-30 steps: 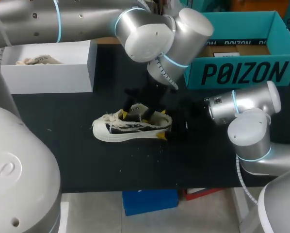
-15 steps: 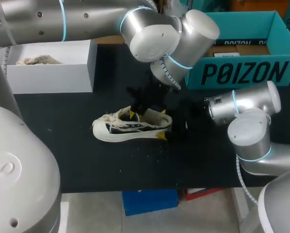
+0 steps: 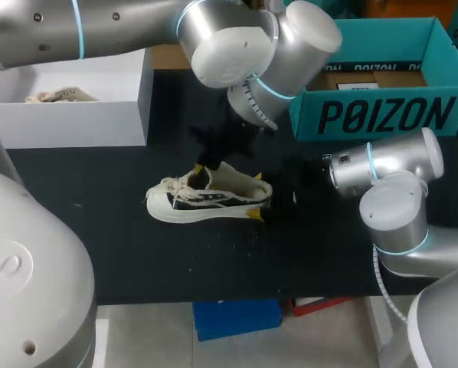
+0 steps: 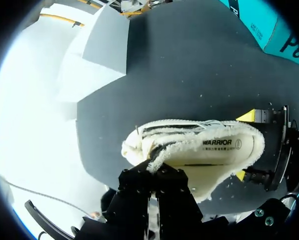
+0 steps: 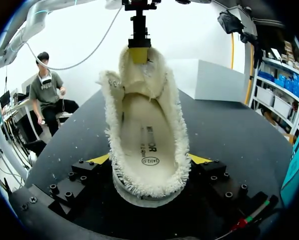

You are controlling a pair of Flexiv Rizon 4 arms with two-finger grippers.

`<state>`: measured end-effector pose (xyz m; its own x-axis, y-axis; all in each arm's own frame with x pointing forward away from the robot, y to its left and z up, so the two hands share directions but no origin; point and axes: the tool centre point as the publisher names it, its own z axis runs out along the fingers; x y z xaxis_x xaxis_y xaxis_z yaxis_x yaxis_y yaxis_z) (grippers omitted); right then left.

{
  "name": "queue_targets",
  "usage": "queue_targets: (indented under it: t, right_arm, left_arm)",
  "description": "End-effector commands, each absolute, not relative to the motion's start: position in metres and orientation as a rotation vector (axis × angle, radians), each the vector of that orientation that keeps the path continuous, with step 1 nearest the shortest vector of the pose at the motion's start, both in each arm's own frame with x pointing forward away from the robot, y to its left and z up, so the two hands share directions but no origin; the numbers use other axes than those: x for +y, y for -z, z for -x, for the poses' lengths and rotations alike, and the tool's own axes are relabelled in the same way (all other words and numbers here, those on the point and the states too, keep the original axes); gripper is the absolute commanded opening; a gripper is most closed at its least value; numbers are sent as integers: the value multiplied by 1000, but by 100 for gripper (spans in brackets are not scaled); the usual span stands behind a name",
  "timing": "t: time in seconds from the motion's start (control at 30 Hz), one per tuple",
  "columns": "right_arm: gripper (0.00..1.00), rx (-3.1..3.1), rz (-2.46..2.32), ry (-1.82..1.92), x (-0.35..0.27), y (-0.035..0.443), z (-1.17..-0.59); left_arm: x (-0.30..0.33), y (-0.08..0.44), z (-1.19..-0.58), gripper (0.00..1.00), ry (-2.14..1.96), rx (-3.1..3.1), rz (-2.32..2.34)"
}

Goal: Take the shoe out of the shoebox, open the shoe tongue, remove and reinsert the insole, then place the shoe into the shoebox

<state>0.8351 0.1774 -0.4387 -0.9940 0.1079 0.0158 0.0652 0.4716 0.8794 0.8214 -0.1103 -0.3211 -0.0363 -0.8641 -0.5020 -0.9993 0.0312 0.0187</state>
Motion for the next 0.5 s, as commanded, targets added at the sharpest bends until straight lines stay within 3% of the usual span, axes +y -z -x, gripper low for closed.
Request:
queue_targets:
  t: [0.03, 0.47, 0.5]
  right_arm:
    - [0, 2660, -159, -1581, 180, 442, -837]
    - [0, 2660, -159, -1581, 180, 442, -837]
    - [0, 2660, -159, -1581, 180, 442, -837]
  left_arm:
    - [-86, 308, -811, 0, -478, 1950, 1905]
    - [-42, 326, -791, 0, -557, 1867, 1970]
    - [-39, 328, -790, 41, -560, 1865, 1983]
